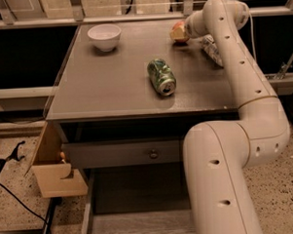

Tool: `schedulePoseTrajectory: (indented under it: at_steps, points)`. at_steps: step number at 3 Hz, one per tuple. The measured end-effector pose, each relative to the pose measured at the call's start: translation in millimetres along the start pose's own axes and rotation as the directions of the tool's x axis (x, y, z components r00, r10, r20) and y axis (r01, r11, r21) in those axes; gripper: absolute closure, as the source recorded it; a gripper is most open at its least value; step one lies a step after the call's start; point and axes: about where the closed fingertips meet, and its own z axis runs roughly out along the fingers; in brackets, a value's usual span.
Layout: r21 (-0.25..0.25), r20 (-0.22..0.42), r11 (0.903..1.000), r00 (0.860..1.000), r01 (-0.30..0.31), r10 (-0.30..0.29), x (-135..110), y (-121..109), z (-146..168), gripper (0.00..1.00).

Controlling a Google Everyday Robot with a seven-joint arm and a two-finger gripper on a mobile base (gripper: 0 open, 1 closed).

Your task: Place apple into middle drawer

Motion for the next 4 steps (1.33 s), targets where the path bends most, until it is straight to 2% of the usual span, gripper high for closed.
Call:
schedulePoseTrajectory:
  at_steps: [2,3,4]
  points:
    - [0.000,0.000,1.0000,1.000,0.000,0.000,0,0,0,0.93]
    - [0.000,0.000,1.0000,1.000,0.001,-0.001,-1,1,0,1.00]
    - [-0.002,0.005,0.9998,1.000,0.020,-0.020,-11,-2,-14,1.00]
